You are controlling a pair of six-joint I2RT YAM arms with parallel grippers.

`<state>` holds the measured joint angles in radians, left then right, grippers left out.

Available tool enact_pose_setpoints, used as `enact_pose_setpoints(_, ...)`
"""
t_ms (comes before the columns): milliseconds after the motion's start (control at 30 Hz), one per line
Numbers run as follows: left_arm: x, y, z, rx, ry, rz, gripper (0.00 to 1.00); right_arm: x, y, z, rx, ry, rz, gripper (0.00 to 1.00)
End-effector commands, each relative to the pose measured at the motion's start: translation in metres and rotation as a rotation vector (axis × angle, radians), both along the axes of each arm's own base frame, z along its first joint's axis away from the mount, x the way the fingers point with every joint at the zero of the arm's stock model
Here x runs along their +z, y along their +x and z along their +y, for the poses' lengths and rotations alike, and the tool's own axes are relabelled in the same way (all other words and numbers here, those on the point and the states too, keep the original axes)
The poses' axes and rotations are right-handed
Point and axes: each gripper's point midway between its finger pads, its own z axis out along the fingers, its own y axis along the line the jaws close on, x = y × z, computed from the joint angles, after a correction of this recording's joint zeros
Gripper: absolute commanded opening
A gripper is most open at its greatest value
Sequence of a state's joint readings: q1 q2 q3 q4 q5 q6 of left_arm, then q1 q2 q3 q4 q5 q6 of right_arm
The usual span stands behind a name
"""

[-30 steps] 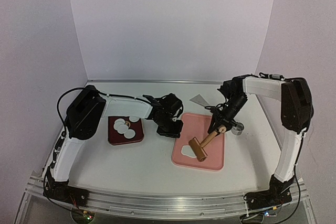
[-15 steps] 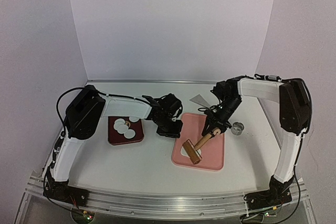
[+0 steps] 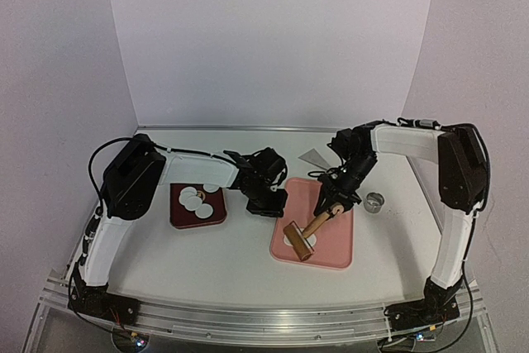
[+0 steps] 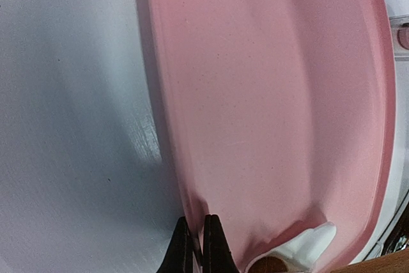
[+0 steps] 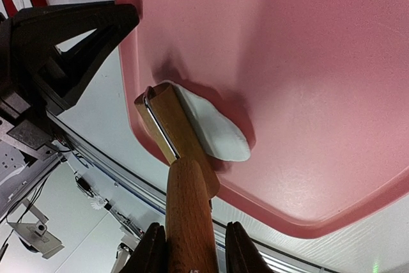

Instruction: Roll out the dumpling wrappers from the dough

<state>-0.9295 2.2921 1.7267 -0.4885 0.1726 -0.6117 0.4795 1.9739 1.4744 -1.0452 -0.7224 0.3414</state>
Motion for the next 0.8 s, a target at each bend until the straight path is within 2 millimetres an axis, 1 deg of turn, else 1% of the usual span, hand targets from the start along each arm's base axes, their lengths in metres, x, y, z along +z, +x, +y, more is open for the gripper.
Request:
enact_pose_setpoints(0,-0.008,-0.011,0.016,0.014,0.057,0.043,0.0,-0.046,0.001,-0.069,0.004,-0.394,-0.048,0.0)
enact_pose_setpoints(100,-0.008,-0.014,0.02,0.012,0.061,0.046,0.0,-0.04,0.002,-0.09,-0.032,-0.408,-0.048,0.0)
enact_pose_setpoints(133,-0.007,-0.014,0.021,0.01,0.062,0.045,0.0,-0.039,0.002,-0.092,-0.036,-0.411,-0.047,0.0)
enact_pose_setpoints(200,-0.006,-0.015,0.022,0.006,0.061,0.041,0.0,-0.043,-0.001,-0.089,-0.042,-0.399,-0.03,0.0)
enact_pose_setpoints(367,-0.005,-0.017,0.021,-0.018,0.058,0.04,0.0,-0.057,-0.003,-0.053,-0.017,-0.395,-0.023,0.0)
enact_pose_setpoints(400,-0.005,-0.017,0.021,-0.021,0.061,0.039,0.0,-0.057,-0.003,-0.048,-0.012,-0.398,-0.027,0.0)
enact_pose_setpoints(433,-0.005,-0.016,0.021,-0.02,0.065,0.037,0.0,-0.055,-0.001,-0.048,-0.017,-0.404,-0.037,0.0)
enact_pose_setpoints(500,-0.006,-0.016,0.023,-0.017,0.071,0.034,0.0,-0.048,0.002,-0.056,-0.037,-0.425,-0.062,0.0)
enact_pose_setpoints(600,-0.005,-0.015,0.023,-0.012,0.076,0.03,0.0,-0.036,0.0,-0.073,-0.076,-0.417,-0.063,0.0)
enact_pose_setpoints(667,-0.003,-0.013,0.023,-0.014,0.075,0.018,0.0,-0.033,0.0,-0.082,-0.085,-0.412,-0.072,0.0)
enact_pose_setpoints(767,-0.001,-0.014,0.027,-0.004,0.083,0.021,0.0,-0.037,-0.002,-0.079,-0.067,-0.392,-0.063,0.0)
